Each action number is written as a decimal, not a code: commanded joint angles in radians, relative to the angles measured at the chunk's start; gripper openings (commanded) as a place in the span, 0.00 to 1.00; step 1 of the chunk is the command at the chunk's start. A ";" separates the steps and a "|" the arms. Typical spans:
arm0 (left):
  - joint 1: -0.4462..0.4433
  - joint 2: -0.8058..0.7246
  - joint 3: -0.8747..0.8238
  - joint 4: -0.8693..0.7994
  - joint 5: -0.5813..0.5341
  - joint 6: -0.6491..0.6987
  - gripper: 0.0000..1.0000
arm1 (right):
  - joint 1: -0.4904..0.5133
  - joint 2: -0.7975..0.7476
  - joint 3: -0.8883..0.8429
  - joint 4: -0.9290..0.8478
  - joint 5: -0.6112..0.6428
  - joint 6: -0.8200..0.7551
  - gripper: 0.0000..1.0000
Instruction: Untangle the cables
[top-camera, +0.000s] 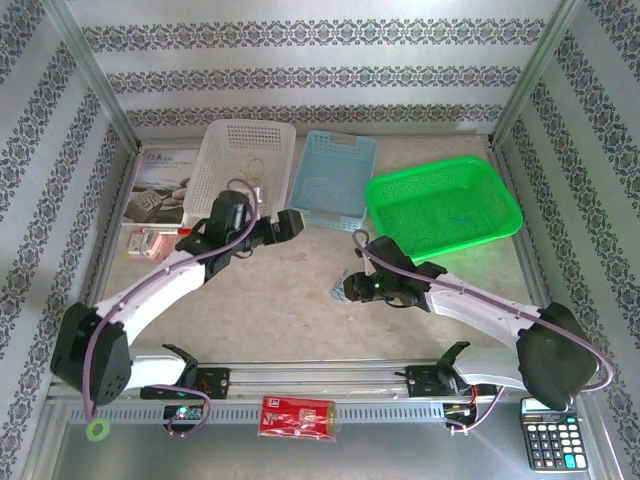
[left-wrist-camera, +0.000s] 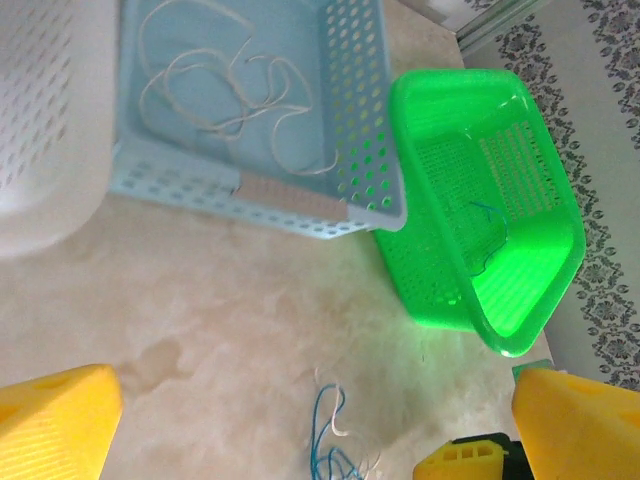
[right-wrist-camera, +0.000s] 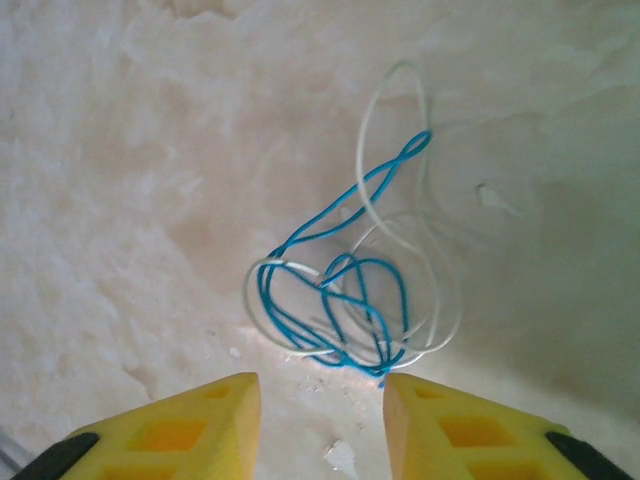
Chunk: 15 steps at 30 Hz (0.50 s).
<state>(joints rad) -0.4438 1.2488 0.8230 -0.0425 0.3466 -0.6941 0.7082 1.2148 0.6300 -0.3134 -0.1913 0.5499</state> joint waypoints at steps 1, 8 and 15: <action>0.001 -0.099 -0.066 0.032 -0.039 -0.064 1.00 | 0.039 0.011 -0.019 -0.024 0.008 -0.013 0.34; 0.002 -0.179 -0.125 -0.006 -0.070 -0.069 1.00 | 0.098 0.066 -0.008 -0.003 0.020 0.003 0.25; 0.002 -0.158 -0.128 0.040 -0.056 -0.096 1.00 | 0.105 0.148 0.039 0.027 0.070 -0.009 0.23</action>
<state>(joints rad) -0.4438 1.0855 0.7105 -0.0414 0.2981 -0.7639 0.8032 1.3407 0.6315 -0.3050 -0.1711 0.5495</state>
